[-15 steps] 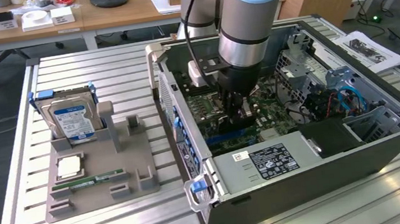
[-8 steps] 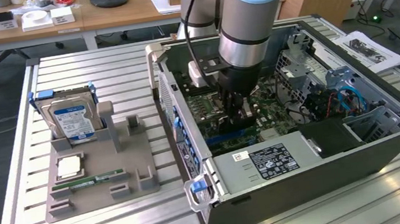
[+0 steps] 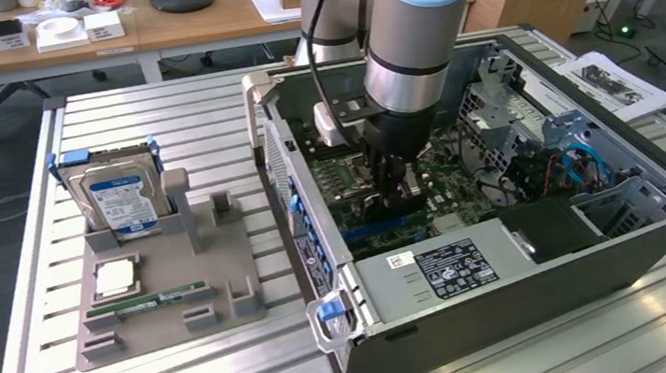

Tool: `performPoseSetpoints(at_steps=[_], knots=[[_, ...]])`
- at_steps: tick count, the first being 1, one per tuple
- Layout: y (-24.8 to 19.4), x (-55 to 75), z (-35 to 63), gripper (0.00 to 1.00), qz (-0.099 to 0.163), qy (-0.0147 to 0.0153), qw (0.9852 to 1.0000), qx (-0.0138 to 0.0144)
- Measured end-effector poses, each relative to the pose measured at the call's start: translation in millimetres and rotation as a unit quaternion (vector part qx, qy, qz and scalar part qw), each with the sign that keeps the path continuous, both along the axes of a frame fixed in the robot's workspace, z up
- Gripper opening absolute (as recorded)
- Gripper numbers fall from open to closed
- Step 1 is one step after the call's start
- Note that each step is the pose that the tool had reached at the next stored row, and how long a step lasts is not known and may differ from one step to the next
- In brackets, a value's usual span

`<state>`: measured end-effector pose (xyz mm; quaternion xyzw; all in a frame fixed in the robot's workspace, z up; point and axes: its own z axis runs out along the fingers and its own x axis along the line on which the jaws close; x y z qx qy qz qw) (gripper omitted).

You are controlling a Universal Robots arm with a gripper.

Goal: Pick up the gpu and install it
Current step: 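Insert the gpu into the slot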

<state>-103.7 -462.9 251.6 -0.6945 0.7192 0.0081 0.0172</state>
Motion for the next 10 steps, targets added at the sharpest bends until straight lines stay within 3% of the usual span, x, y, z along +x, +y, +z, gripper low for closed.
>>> performPoseSetpoints(at_steps=[10], knots=[[-0.1,0.1,-0.8,0.27,-0.007,0.0,1.0,0.0]])
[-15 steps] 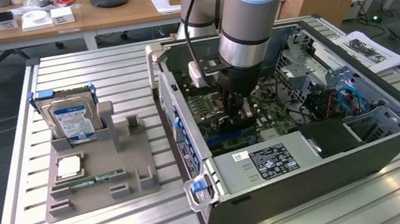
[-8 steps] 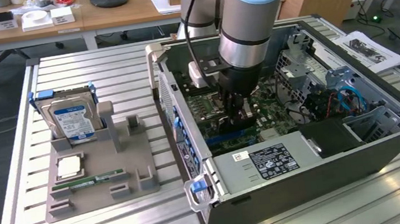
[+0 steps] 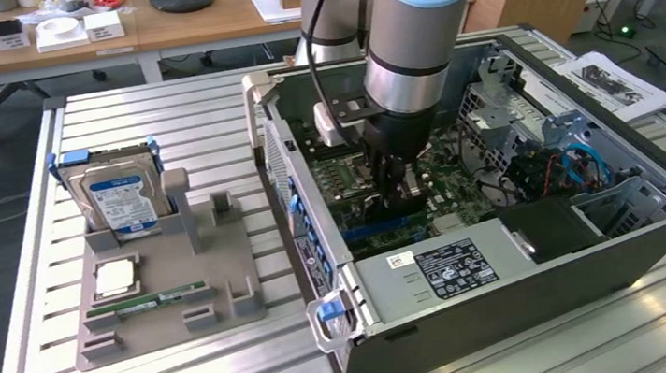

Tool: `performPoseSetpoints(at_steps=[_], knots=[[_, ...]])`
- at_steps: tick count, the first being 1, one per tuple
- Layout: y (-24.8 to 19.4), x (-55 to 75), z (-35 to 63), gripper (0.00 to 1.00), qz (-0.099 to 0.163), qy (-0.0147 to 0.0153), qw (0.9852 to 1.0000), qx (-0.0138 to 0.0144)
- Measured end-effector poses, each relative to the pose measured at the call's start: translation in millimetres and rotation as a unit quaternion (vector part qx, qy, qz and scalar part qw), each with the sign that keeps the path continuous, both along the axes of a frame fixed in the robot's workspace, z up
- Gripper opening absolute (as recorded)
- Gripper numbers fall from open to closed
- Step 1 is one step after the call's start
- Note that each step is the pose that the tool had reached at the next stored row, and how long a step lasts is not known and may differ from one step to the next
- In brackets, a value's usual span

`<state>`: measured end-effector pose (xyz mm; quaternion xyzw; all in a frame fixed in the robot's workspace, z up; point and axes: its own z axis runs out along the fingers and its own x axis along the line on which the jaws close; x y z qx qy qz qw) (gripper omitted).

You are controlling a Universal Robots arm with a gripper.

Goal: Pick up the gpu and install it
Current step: 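Insert the gpu into the slot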

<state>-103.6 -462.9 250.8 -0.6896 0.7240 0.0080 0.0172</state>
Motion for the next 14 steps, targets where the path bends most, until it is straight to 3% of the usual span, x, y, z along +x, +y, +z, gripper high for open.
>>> performPoseSetpoints(at_steps=[14], knots=[[0.0,0.0,-0.2,0.27,-0.015,0.0,0.9999,0.0]])
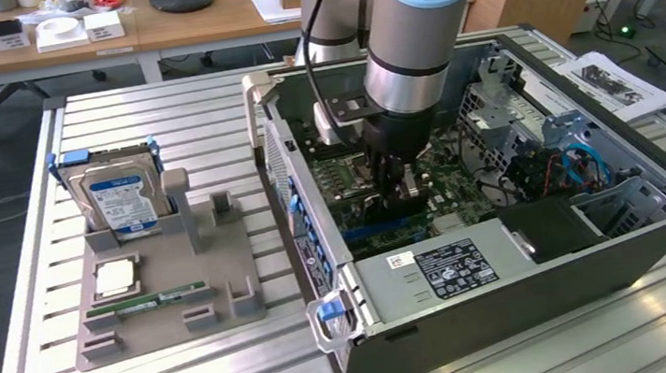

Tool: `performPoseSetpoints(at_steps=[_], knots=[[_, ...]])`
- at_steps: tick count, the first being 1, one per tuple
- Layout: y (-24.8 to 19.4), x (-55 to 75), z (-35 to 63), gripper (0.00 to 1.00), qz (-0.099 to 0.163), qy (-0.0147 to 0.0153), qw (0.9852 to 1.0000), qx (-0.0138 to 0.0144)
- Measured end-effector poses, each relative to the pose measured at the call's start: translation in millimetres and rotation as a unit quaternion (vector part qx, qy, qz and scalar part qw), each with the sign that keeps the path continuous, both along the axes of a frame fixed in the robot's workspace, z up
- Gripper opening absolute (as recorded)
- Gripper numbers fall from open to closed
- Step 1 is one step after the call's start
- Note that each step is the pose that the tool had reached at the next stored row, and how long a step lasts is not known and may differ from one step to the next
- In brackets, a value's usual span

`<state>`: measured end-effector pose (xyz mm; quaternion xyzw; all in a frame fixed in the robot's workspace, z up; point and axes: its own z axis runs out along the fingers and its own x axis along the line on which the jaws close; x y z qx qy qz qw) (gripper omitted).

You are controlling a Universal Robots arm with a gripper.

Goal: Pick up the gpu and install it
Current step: 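Insert the gpu into the slot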

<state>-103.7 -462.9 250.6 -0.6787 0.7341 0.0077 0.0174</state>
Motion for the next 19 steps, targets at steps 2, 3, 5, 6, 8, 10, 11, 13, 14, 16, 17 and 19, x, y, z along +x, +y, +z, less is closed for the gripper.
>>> performPoseSetpoints(at_steps=[2,3,5,6,8,10,11,13,14,16,17,19], knots=[[0.0,0.0,-0.2,0.27,0.0,0.0,1.0,0.0001],[0.0,0.0,-0.7,0.27,0.0,-0.0001,1.0,0.0002],[0.0,0.0,-1.4,0.27,0.0,0.0,1.0,0.0],[0.0,0.0,-1.8,0.27,0.0,0.0,1.0,0.0],[0.0,-0.1,-2.7,0.27,0.0,0.0,1.0,0.0],[0.0,-0.1,-3.6,0.27,0.0,0.0001,1.0,-0.0001],[0.0,-0.1,-4.1,0.27,0.0,0.0,1.0,0.0],[0.0,-0.1,-4.6,0.27,0.0,0.0001,1.0,-0.0001],[0.0,-0.1,-4.7,0.27,0.0,0.0001,1.0,-0.0002],[0.0,-0.1,-4.8,0.27,0.0,0.0,1.0,-0.0001],[0.0,-0.1,-4.8,0.27,0.0,0.0,1.0,0.0],[0.0,-0.1,-4.9,0.27,0.0,0.0,1.0,0.0]])
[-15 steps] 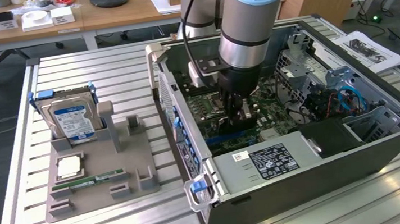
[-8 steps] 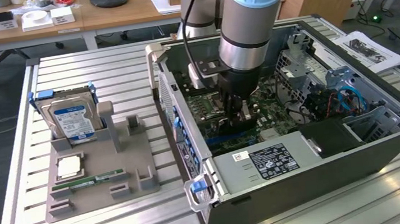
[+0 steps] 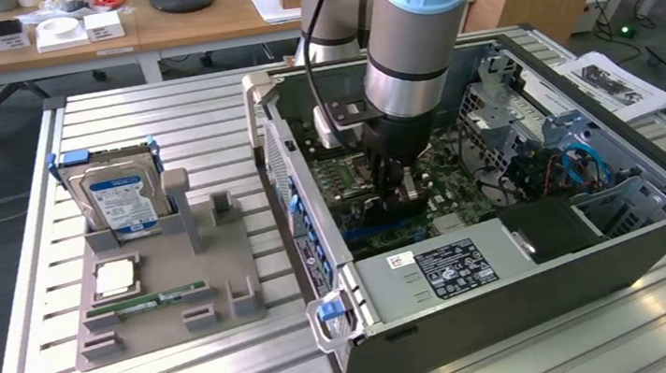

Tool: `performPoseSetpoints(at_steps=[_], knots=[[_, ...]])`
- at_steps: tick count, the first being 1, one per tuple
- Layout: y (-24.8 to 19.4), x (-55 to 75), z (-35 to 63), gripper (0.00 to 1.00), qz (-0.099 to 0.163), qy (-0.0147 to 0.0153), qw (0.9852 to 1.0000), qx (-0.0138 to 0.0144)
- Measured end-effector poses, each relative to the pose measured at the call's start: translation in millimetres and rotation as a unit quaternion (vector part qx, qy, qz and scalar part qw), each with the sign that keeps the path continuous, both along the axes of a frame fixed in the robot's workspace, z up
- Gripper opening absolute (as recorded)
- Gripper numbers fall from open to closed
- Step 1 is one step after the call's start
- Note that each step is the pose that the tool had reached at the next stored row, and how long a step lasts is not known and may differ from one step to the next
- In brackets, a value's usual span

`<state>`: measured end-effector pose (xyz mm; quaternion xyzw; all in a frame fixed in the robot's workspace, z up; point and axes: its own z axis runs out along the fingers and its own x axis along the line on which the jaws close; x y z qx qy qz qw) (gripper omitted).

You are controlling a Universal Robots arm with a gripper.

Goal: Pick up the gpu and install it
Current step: 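Insert the gpu into the slot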

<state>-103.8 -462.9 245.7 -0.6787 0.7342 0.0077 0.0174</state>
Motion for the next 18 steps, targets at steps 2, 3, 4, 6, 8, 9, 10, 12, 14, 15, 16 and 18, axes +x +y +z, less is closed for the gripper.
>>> performPoseSetpoints(at_steps=[2,3,4,6,8,9,10,12,14,15,16,18], knots=[[0.0,0.0,0.0,0.27,0.0,0.0,1.0,0.0],[0.0,0.0,0.0,0.27,0.0,0.0,1.0,0.0],[0.0,0.0,0.0,0.27,0.0,0.0,1.0,0.0],[0.0,0.0,-0.2,0.27,0.0,0.0,1.0,-0.0001],[0.0,0.0,-0.5,0.27,0.0,0.0,1.0,-0.0001],[0.0,0.0,-0.8,0.27,0.0,0.0,1.0,-0.0002],[0.0,0.0,-1.0,0.27,0.0,0.0,1.0,-0.0002],[0.0,0.0,-1.2,0.27,0.0,0.0001,1.0,-0.0001],[0.0,0.0,-1.3,0.27,0.0,0.0,1.0,0.0],[0.0,0.0,-1.3,0.27,0.0,0.0,1.0,0.0],[0.0,0.0,-1.3,0.27,0.0,0.0,1.0,0.0],[0.0,0.0,-1.3,0.27,0.0,0.0,1.0,0.0]])
